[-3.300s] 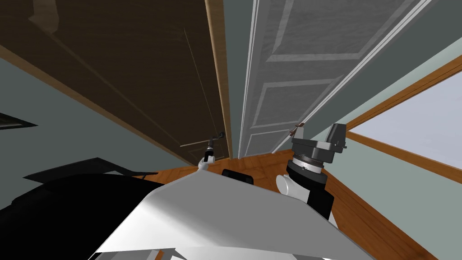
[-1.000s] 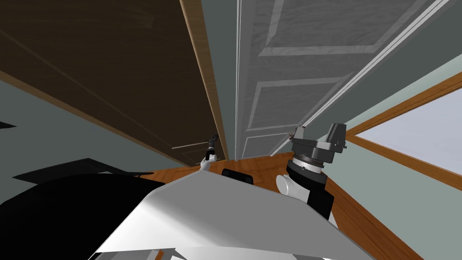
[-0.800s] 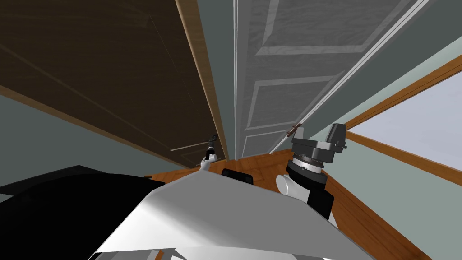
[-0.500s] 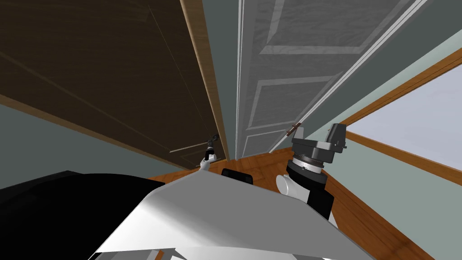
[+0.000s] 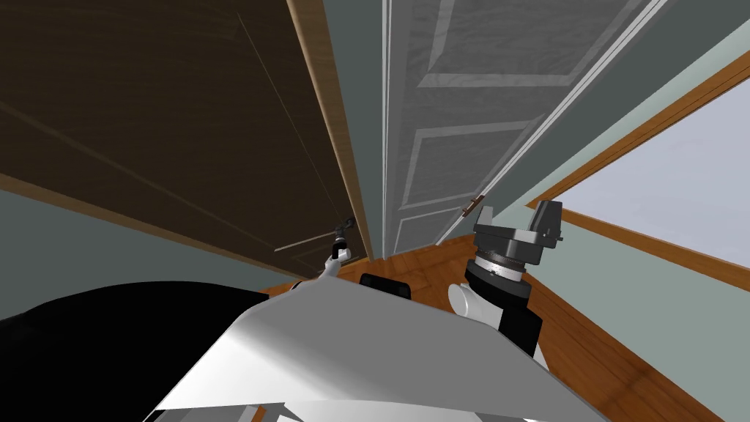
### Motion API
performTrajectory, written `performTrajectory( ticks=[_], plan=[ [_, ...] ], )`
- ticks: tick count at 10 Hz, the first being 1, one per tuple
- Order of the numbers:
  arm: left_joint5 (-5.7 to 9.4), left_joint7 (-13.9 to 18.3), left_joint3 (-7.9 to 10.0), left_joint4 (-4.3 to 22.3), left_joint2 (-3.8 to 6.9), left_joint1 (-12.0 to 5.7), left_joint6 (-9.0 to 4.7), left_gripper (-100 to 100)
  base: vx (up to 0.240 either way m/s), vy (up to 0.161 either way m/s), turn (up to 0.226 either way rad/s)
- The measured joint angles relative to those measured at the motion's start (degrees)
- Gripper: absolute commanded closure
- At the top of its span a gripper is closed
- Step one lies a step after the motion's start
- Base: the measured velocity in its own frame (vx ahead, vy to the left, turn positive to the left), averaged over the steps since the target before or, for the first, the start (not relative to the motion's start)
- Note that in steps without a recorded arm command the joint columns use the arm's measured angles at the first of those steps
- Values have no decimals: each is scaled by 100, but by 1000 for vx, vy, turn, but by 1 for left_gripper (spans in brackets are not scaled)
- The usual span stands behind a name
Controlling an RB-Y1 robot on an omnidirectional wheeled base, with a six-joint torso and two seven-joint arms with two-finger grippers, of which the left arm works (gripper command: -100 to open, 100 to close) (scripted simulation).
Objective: Push the door open
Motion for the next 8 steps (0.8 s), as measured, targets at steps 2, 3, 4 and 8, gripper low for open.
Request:
performTrajectory(
  ticks=[2, 3, 4, 8],
  plan=[
    [148, -68, 0, 174, 36, -79, -183, 100, -26, 71, -73],
    [207, -147, 34, 146, -25, -81, -232, 100, 8, 48, -18],
    [231, -179, 40, 155, -19, -90, -240, 100, 9, 18, -9],
    [419, -233, 151, 311, 143, -203, -377, 100, -29, 67, -57]
  ],
)
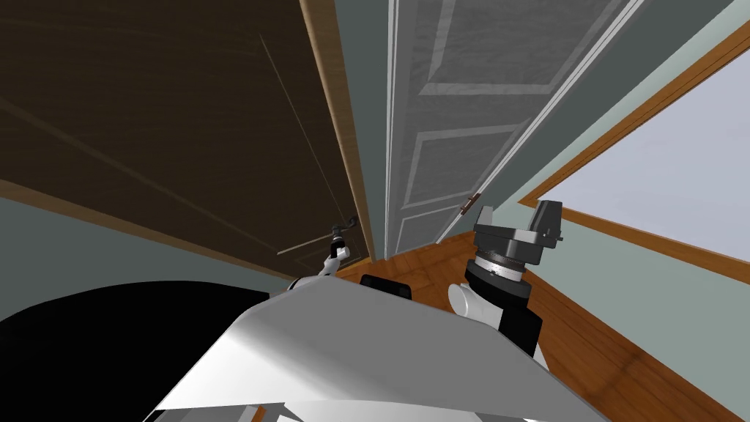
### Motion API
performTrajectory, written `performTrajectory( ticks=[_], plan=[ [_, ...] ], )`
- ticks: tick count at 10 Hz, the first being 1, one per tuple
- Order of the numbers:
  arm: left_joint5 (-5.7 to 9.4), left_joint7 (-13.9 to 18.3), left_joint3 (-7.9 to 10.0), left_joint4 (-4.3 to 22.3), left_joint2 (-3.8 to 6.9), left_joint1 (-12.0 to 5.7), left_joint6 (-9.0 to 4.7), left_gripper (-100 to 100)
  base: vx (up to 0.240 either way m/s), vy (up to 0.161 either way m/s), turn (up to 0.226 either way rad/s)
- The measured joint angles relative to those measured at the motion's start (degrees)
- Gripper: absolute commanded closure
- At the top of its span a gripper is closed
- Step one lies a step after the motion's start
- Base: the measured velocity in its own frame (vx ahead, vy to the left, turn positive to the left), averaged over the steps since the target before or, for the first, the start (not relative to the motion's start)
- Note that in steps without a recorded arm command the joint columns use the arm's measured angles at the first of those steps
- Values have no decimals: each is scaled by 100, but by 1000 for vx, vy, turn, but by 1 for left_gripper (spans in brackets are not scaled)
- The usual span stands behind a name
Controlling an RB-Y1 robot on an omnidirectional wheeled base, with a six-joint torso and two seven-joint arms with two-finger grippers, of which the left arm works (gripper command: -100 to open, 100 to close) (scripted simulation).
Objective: Push the door open
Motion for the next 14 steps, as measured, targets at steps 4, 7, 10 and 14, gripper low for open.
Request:
performTrajectory(
  ticks=[4, 7, 10, 14],
  plan=[
    [349, -198, 117, 72, 50, -30, -172, 100, -31, 99, -76],
    [477, -348, 194, 90, 43, -89, -138, -100, -42, -164, 18],
    [482, -441, 208, 106, -13, -162, -3, -100, -60, -237, 22],
    [505, -665, 248, 113, -153, -304, 273, -100, -81, -273, 22]
  ],
)
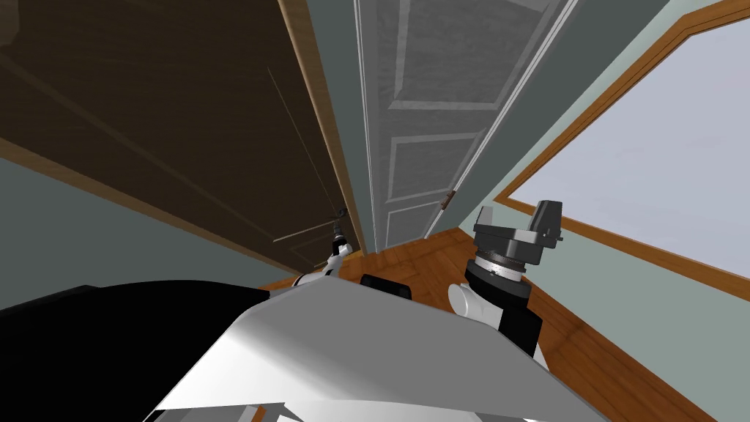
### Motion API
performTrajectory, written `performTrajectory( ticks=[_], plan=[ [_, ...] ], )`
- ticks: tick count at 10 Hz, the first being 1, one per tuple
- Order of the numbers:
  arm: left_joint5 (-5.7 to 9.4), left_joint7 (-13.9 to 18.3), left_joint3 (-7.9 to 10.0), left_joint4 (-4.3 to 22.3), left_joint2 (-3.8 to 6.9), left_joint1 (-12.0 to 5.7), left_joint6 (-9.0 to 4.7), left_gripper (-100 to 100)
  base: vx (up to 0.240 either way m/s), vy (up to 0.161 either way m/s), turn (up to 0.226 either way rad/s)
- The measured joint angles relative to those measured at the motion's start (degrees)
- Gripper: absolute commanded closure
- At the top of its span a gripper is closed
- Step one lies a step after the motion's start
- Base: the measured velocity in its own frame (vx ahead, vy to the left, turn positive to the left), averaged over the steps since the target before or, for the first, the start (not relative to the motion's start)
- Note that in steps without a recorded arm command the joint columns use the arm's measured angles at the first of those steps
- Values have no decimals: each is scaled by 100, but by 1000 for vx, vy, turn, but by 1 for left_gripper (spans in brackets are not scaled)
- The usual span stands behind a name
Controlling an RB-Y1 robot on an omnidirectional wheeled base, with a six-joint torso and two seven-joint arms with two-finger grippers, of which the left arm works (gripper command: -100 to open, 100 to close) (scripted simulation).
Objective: Push the door open
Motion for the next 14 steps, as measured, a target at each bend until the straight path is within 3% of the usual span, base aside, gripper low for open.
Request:
performTrajectory(
  ticks=[2, 11, 12, 14],
  plan=[
    [-3, -16, -7, 90, -29, -42, 4, -100, 29, -34, -5],
    [14, 35, 26, 149, 42, 19, -138, -100, 154, 108, -25],
    [14, 39, 26, 152, 44, 18, -145, 100, -8, -6, 5],
    [20, 43, 31, 150, 47, 18, -134, 100, -23, -14, 2]
  ],
)
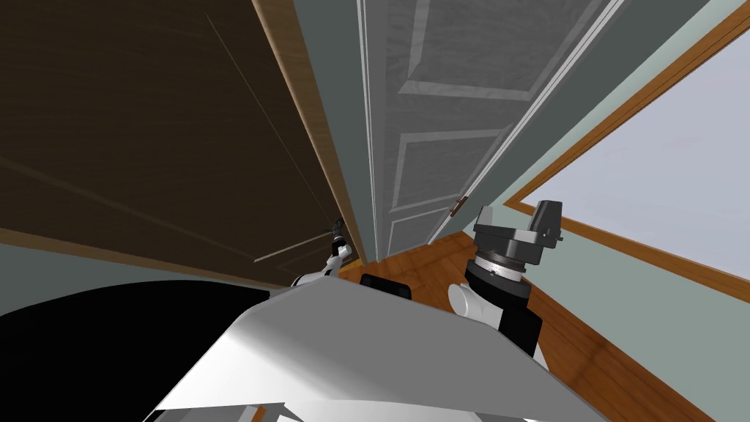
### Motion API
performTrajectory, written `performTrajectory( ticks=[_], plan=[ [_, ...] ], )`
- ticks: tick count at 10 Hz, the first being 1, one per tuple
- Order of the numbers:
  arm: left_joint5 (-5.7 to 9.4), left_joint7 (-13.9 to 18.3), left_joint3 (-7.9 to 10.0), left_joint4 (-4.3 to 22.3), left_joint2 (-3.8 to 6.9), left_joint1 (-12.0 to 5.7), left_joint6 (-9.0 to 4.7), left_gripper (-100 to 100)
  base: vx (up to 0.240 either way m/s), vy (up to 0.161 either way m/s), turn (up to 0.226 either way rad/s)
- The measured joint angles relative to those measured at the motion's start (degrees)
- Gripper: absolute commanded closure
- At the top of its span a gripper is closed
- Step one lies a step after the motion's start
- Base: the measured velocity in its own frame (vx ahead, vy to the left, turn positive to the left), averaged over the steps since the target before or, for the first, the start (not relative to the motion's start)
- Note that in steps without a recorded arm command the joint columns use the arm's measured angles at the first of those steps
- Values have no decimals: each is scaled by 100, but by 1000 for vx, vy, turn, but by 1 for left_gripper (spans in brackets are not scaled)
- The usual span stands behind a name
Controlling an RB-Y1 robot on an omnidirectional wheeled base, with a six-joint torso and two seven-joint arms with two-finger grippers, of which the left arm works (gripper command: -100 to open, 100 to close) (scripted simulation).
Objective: Push the door open
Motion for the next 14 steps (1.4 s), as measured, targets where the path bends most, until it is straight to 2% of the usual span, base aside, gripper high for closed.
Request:
performTrajectory(
  ticks=[3, 4, 5, 7, 8, 9, 11, 12, 13, 14],
  plan=[
    [-2, -3, -4, 12, -10, 11, 12, 100, -4, -2, -1],
    [-2, -3, -3, 12, -11, 12, 12, 100, -13, 83, -176],
    [56, -60, 69, -71, -45, 60, 13, 100, -11, 106, -116],
    [106, -83, 119, 173, -8, -79, -153, 100, 11, 100, -109],
    [154, -93, 176, 374, 39, -191, -295, 100, -11, 95, -95],
    [166, -84, 186, 389, 54, -199, -378, 100, -6, 45, -8],
    [169, -104, 190, 312, 30, -192, -377, 100, 4, 0, 16],
    [178, -146, 206, 206, 0, -158, -320, 100, 3, 87, -157],
    [250, -270, 308, 86, -71, -127, -299, 100, -15, 116, -133],
    [267, -253, 317, 208, -23, -147, -399, 100, -17, 84, -69]
  ],
)
